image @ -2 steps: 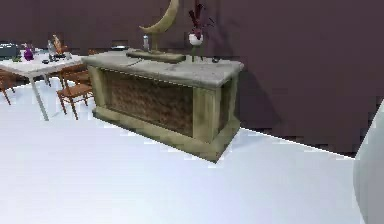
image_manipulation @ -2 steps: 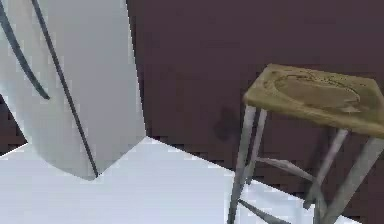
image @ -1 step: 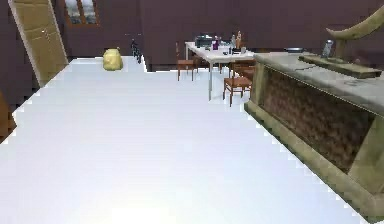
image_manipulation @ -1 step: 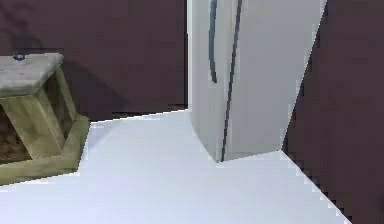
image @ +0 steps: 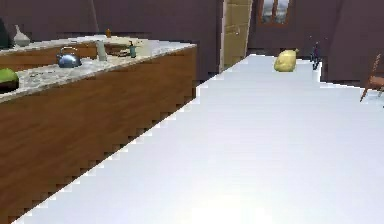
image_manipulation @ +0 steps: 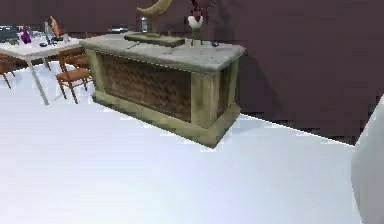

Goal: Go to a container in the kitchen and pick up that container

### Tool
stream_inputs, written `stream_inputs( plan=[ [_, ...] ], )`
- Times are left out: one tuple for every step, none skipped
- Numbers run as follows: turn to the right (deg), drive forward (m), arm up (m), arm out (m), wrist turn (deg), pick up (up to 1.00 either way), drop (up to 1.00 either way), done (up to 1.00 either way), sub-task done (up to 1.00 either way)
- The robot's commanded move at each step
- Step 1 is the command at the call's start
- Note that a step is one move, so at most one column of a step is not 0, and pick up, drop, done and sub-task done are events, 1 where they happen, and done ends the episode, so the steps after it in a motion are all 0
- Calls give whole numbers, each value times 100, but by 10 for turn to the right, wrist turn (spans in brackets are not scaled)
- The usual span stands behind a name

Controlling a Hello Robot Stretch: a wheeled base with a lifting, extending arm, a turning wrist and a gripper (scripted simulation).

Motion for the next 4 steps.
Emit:
stream_inputs(
  plan=[
    [-450, 0, 0, 0, 0, 0, 0, 0, 0],
    [-120, 0, 0, 0, 0, 0, 0, 0, 0],
    [0, 100, 0, 0, 0, 0, 0, 0, 0],
    [-390, 0, 0, 0, 0, 0, 0, 0, 0]
  ],
)
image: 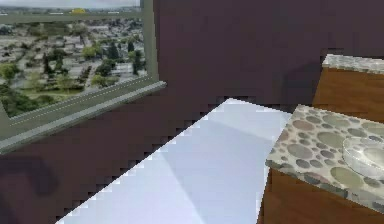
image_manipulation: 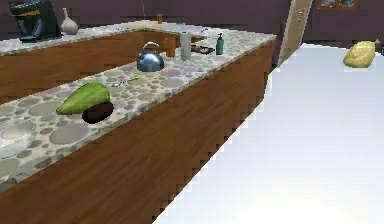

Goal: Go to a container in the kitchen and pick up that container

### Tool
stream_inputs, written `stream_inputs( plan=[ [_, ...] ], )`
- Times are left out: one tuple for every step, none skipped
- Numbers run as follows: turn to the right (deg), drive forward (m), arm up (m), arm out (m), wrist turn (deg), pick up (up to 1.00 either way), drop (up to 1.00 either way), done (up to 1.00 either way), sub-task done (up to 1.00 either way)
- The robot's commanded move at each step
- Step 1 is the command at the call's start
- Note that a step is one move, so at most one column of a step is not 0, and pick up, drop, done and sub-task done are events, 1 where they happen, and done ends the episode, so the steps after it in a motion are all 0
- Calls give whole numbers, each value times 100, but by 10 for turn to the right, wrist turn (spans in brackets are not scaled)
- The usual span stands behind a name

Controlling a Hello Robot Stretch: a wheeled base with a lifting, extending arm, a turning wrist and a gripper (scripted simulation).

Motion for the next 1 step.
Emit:
stream_inputs(
  plan=[
    [0, 5, 0, 0, 0, 0, 0, 0, 0]
  ],
)
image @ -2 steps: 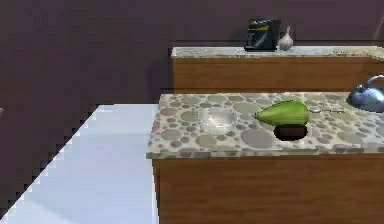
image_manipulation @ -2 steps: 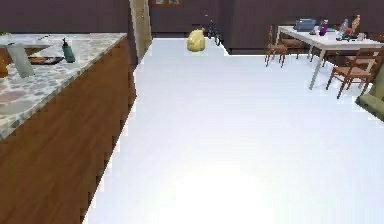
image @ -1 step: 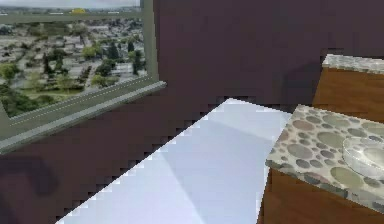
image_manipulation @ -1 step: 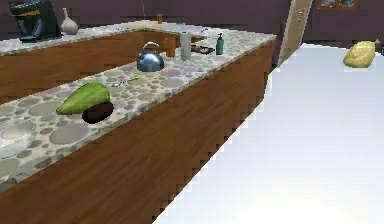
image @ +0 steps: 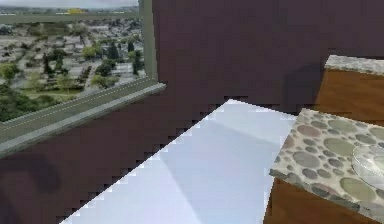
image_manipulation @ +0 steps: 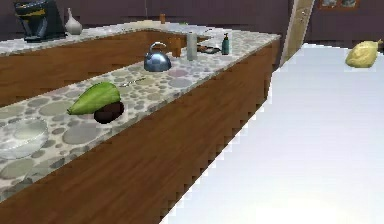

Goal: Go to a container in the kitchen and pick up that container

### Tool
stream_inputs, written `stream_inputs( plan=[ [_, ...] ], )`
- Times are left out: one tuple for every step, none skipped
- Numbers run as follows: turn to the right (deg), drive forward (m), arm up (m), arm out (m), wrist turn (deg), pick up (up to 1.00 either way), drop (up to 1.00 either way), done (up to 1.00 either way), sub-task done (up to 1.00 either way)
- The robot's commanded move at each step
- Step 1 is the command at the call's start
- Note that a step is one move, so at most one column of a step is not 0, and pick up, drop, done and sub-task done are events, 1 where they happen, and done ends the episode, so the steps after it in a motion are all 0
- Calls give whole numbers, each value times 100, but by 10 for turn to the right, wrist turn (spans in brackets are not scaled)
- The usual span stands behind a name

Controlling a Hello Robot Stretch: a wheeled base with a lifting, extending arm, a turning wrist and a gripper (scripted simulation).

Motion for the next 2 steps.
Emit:
stream_inputs(
  plan=[
    [-360, 0, 0, 0, 0, 0, 0, 0, 0],
    [0, 0, 50, 0, 0, 0, 0, 0, 0]
  ],
)
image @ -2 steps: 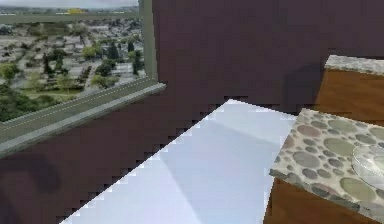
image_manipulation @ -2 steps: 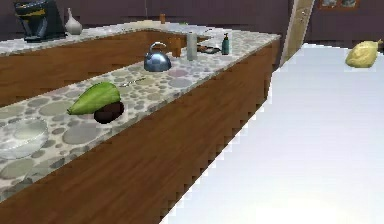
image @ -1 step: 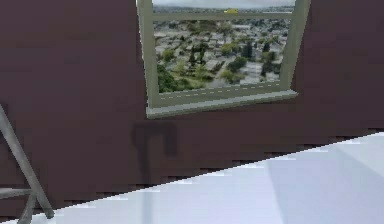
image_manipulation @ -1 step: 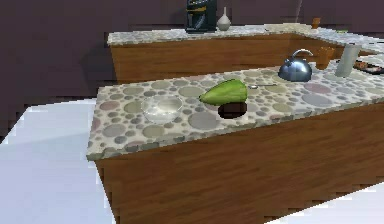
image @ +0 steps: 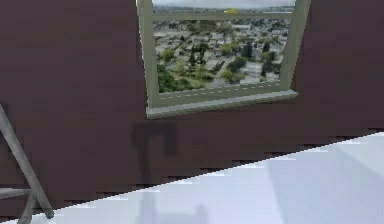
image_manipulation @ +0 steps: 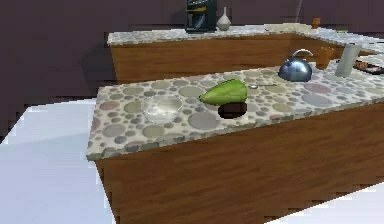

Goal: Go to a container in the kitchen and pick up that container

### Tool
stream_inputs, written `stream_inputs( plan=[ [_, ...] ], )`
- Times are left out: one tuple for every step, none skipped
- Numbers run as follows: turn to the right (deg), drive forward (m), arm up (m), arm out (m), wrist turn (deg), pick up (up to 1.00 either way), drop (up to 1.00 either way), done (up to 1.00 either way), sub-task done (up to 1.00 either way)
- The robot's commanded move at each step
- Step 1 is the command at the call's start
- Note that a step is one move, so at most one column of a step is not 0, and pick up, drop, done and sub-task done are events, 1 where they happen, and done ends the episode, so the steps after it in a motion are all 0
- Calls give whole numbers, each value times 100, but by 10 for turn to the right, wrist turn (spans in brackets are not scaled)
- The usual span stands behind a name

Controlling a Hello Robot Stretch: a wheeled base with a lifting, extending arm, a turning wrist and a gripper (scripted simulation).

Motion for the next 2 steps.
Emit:
stream_inputs(
  plan=[
    [0, 0, 38, 0, 0, 0, 0, 0, 0],
    [0, 0, 0, 42, 0, 0, 0, 0, 0]
  ],
)
